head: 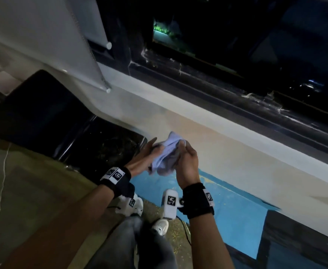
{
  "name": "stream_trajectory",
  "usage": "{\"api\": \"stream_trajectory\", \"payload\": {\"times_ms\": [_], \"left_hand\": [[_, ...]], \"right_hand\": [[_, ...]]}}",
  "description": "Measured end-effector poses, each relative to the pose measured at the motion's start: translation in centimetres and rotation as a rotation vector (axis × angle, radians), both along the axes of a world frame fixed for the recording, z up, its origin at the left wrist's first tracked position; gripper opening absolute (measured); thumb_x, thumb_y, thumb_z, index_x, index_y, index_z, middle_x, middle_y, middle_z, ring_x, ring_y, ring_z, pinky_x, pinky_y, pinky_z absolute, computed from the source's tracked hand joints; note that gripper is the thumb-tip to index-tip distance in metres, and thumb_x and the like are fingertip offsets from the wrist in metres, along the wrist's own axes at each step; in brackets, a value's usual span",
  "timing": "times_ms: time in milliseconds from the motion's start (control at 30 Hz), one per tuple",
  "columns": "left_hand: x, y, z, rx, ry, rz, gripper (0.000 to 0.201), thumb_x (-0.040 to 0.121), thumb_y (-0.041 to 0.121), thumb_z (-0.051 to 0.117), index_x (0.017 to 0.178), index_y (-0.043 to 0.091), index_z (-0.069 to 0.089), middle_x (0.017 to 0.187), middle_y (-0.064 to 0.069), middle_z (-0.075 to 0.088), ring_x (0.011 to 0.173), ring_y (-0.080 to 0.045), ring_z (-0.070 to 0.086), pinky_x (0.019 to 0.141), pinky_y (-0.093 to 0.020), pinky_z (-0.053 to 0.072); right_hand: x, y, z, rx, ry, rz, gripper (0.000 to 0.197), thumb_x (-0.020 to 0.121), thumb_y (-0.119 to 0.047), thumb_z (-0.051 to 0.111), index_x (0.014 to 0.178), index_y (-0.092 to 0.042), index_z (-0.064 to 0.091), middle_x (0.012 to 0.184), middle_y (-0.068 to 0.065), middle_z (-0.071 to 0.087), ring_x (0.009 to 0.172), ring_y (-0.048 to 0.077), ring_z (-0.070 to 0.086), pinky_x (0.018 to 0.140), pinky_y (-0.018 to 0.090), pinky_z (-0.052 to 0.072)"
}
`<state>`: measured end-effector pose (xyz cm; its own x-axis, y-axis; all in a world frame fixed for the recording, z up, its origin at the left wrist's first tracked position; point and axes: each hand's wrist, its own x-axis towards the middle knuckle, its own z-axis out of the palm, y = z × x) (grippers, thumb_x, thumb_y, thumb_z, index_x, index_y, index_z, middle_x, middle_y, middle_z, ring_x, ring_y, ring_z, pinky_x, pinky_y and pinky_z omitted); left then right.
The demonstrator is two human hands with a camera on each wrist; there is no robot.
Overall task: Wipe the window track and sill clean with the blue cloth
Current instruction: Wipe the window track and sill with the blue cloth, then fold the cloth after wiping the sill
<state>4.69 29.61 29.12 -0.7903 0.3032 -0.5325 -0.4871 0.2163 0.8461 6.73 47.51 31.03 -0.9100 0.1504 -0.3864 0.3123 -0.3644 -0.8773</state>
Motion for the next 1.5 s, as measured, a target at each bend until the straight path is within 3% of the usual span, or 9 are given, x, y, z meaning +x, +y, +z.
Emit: {"api": "stream_trajectory", "payload": {"times_ms": [133, 267, 433, 700, 967, 1133, 1233, 1333, 1500], "left_hand": [[2.0, -0.5, 1.9, 0.378, -0.085, 0.060, 0.044, 0.107, 0.044, 0.054, 0.148, 0.029, 0.055, 0.149, 0.003, 0.060, 0.139, -0.016, 0.056, 0.113, -0.046, 0.047], [2.8, -2.6, 0.9, 0.272, 0.020, 0.137, 0.037, 0.100, 0.018, 0.070, 0.136, 0.026, 0.063, 0.130, 0.014, 0.072, 0.124, -0.006, 0.066, 0.102, -0.027, 0.053], [0.9, -7.0, -3.2, 0.055, 0.055, 0.170, 0.049, 0.091, 0.043, 0.080, 0.134, 0.028, 0.061, 0.131, 0.010, 0.070, 0.124, -0.010, 0.066, 0.106, -0.047, 0.053], [-5.5, -14.6, -14.5, -0.174, 0.085, 0.172, 0.018, 0.099, 0.030, 0.069, 0.112, 0.017, 0.072, 0.097, 0.002, 0.074, 0.094, -0.017, 0.071, 0.083, -0.042, 0.058], [-12.8, -19.9, -25.4, -0.281, -0.027, 0.012, 0.046, 0.086, 0.026, 0.084, 0.124, 0.019, 0.059, 0.110, 0.005, 0.069, 0.103, -0.016, 0.068, 0.093, -0.038, 0.057], [-15.8, -20.5, -29.6, -0.459, 0.074, 0.032, 0.045, 0.087, 0.030, 0.077, 0.118, 0.015, 0.047, 0.098, 0.002, 0.063, 0.090, -0.024, 0.066, 0.071, -0.032, 0.051], [-16.6, -20.1, -30.6, -0.588, 0.072, -0.142, 0.034, 0.097, 0.035, 0.067, 0.119, 0.017, 0.048, 0.098, 0.003, 0.059, 0.090, -0.026, 0.065, 0.056, -0.024, 0.038], [-16.9, -19.7, -30.6, -0.618, 0.051, -0.285, 0.049, 0.101, 0.060, 0.053, 0.127, 0.019, 0.052, 0.113, -0.003, 0.063, 0.095, -0.026, 0.066, 0.063, -0.026, 0.044], [-16.9, -19.7, -29.4, -0.730, 0.178, -0.393, 0.050, 0.102, 0.043, 0.055, 0.143, 0.015, 0.045, 0.133, -0.014, 0.061, 0.115, -0.035, 0.064, 0.089, -0.040, 0.053]], "right_hand": [[1.2, -1.5, -0.3, -0.167, -0.070, 0.020, 0.025, 0.112, -0.030, 0.056, 0.114, -0.006, 0.061, 0.110, 0.029, 0.061, 0.104, 0.038, 0.061, 0.099, 0.061, 0.048], [1.7, -3.4, -1.3, 0.247, -0.091, 0.005, 0.014, 0.111, -0.020, 0.058, 0.123, -0.015, 0.055, 0.095, 0.014, 0.072, 0.084, 0.031, 0.071, 0.081, 0.054, 0.059], [1.3, -7.0, -4.2, 0.347, -0.154, 0.168, 0.025, 0.107, -0.046, 0.064, 0.131, -0.042, 0.063, 0.109, -0.001, 0.079, 0.099, 0.028, 0.077, 0.087, 0.059, 0.064], [-2.3, -14.5, -15.1, 0.264, -0.248, 0.158, 0.011, 0.103, -0.015, 0.072, 0.109, -0.006, 0.075, 0.097, 0.028, 0.076, 0.089, 0.045, 0.075, 0.088, 0.057, 0.064], [-9.4, -20.0, -32.4, 0.434, -0.432, 0.107, 0.033, 0.073, -0.053, 0.069, 0.098, -0.032, 0.072, 0.090, 0.004, 0.080, 0.083, 0.032, 0.079, 0.081, 0.060, 0.064], [-13.5, -22.4, -31.6, 0.599, -0.535, 0.168, 0.031, 0.098, -0.033, 0.069, 0.127, -0.024, 0.069, 0.107, 0.006, 0.075, 0.099, 0.032, 0.071, 0.083, 0.034, 0.053], [-14.2, -22.7, -32.3, 0.665, -0.576, 0.230, 0.045, 0.100, -0.022, 0.060, 0.146, -0.022, 0.060, 0.125, 0.018, 0.072, 0.113, 0.038, 0.068, 0.092, 0.041, 0.056], [-14.4, -22.7, -32.0, 0.707, -0.568, 0.293, 0.054, 0.101, -0.014, 0.052, 0.154, -0.024, 0.054, 0.134, 0.023, 0.068, 0.121, 0.042, 0.065, 0.097, 0.041, 0.055], [-13.8, -21.3, -31.2, 0.802, -0.471, 0.346, 0.056, 0.101, -0.011, 0.048, 0.155, -0.027, 0.047, 0.123, 0.022, 0.070, 0.111, 0.042, 0.068, 0.081, 0.038, 0.050]]}}
